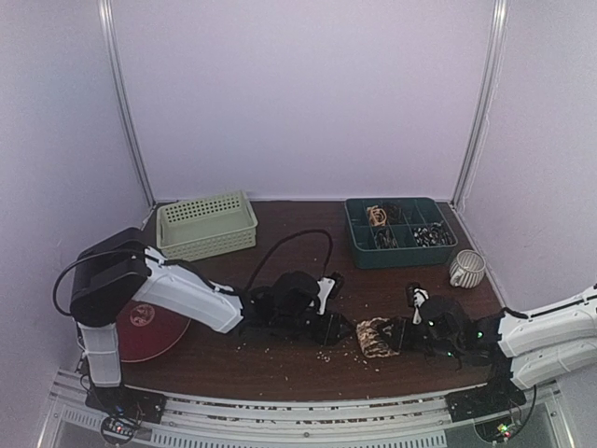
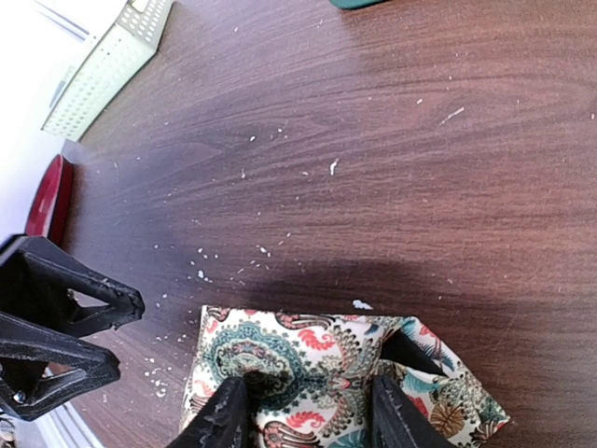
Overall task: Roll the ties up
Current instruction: Roll the tie at the center of the board, then pick up the tie from the center of the board, then pass from the left arm to the right
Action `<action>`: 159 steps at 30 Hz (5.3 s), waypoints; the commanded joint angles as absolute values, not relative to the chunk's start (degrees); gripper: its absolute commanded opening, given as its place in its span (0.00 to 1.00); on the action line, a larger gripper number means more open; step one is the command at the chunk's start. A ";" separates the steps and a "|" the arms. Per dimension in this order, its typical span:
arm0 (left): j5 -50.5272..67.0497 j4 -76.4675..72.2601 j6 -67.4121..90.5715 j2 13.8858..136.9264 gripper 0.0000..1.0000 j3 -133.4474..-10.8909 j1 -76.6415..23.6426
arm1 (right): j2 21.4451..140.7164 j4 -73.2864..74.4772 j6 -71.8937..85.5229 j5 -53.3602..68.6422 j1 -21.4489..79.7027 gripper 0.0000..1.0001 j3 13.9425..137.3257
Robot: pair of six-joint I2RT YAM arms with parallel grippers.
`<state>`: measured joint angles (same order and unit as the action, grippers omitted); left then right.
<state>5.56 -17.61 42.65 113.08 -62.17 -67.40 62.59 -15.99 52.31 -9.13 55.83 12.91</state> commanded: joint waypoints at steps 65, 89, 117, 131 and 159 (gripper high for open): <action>13.39 -45.99 79.60 129.00 0.36 -61.09 -70.59 | 48.47 -4.99 59.82 -9.30 58.27 0.53 10.37; 8.43 -38.02 66.60 113.52 0.37 -47.52 -64.72 | 77.72 -31.90 59.95 3.15 58.55 0.34 12.15; 19.64 -55.91 69.46 120.64 0.26 -45.61 -64.60 | 79.98 -28.20 51.84 0.05 59.48 0.38 17.45; 27.64 -70.30 41.56 119.43 0.25 -39.46 -63.73 | 59.29 -15.59 31.97 4.82 59.48 0.84 20.21; 25.57 -58.21 3.16 99.66 0.23 -25.07 -64.94 | 70.32 -31.06 6.54 7.39 69.94 1.00 25.05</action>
<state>27.62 -58.96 8.54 100.92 -26.20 -64.42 70.26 -30.44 12.91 9.26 68.90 21.41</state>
